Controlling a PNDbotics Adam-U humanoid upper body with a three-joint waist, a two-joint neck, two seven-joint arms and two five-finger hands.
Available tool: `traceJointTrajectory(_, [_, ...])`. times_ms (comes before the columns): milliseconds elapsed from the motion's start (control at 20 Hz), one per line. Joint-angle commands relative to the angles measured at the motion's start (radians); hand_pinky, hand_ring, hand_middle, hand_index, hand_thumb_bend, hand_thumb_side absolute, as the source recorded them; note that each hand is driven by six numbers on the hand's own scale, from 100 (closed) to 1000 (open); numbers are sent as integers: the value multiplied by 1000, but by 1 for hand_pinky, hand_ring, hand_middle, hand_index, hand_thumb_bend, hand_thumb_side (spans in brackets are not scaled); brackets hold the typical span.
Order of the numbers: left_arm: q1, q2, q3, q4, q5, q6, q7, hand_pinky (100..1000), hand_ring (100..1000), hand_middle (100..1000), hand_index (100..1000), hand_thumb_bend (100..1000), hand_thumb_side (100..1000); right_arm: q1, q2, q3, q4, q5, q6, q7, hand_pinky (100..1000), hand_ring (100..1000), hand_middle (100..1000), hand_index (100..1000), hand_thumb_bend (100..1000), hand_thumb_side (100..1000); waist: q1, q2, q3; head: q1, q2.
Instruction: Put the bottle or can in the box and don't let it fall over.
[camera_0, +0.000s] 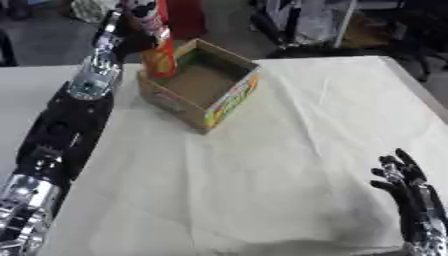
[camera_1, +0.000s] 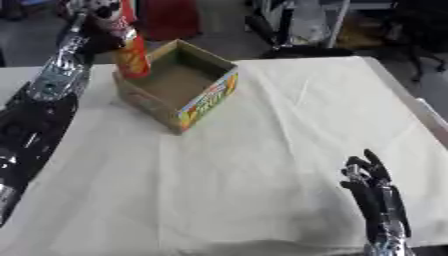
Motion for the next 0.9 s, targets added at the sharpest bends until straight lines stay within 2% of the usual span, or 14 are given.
traceJointTrajectory(50, [-31, -5, -5, 10, -34, -29, -12, 964, 921, 472, 601, 388, 100, -18, 1, 4, -8, -6, -1, 6, 680, 751, 796, 976, 100, 643, -2, -6, -6, 4, -15])
traceJointTrajectory(100, [-29, -7, -7, 15, -42, -36, -14, 962, 923, 495, 627, 423, 100, -21, 4, 5, -7, -7, -1, 7, 680, 750, 795, 976, 100, 644, -2, -4, -10, 3, -17])
traceJointTrajectory(150, [-27, -7, -9, 18, -49, -43, -15, 961, 931, 554, 684, 494, 157, -24, 7, 6, -6, -7, -1, 8, 679, 750, 795, 976, 100, 644, -3, -3, -14, 2, -19])
traceJointTrajectory(200, [-24, -5, -11, 19, -61, -50, -15, 960, 942, 615, 734, 584, 241, -27, 9, 7, -5, -8, -1, 10, 679, 750, 795, 976, 100, 645, -4, -1, -18, 0, -21])
traceJointTrajectory(250, [-21, -4, -14, 19, -74, -57, -12, 962, 968, 749, 820, 683, 358, -30, 12, 8, -4, -8, -2, 11, 679, 750, 795, 976, 100, 645, -5, 0, -20, -1, -22])
traceJointTrajectory(300, [-18, -1, -19, 18, -90, -64, -9, 965, 979, 797, 855, 712, 410, -32, 14, 8, -3, -8, -2, 12, 679, 750, 795, 976, 100, 646, -5, 1, -23, -2, -22])
traceJointTrajectory(350, [-16, 2, -23, 17, -106, -70, -4, 968, 1000, 885, 922, 782, 515, -33, 15, 9, -2, -8, -2, 12, 679, 750, 795, 976, 100, 647, -5, 2, -24, -3, -23])
traceJointTrajectory(400, [-15, 5, -26, 16, -122, -74, 3, 974, 1000, 927, 963, 841, 599, -34, 16, 8, -1, -8, -2, 12, 679, 750, 795, 976, 100, 647, -5, 2, -25, -4, -23])
traceJointTrajectory(500, [-13, 11, -27, 13, -157, -79, 20, 989, 1000, 971, 999, 891, 717, -35, 16, 8, 1, -8, -2, 12, 679, 750, 795, 976, 100, 648, -5, 3, -26, -5, -22])
traceJointTrajectory(550, [-12, 14, -25, 11, -173, -81, 29, 990, 1000, 975, 1000, 895, 725, -35, 16, 8, 1, -8, -2, 12, 679, 750, 795, 976, 100, 648, -5, 4, -26, -6, -22])
traceJointTrajectory(600, [-10, 17, -21, 10, -184, -83, 40, 998, 1000, 996, 1000, 916, 781, -35, 17, 8, 2, -8, -2, 11, 679, 750, 794, 976, 100, 648, -5, 4, -25, -8, -21])
traceJointTrajectory(700, [-5, 24, -12, 9, -191, -82, 63, 1000, 1000, 1000, 1000, 910, 829, -34, 16, 7, 2, -8, -3, 11, 679, 750, 794, 976, 100, 648, -5, 3, -23, -11, -21])
traceJointTrajectory(900, [18, 50, 2, -20, -153, -74, 98, 1000, 1000, 999, 1000, 865, 806, -34, 16, 4, 3, -7, -3, 9, 679, 750, 794, 976, 100, 648, -4, 2, -17, -17, -22])
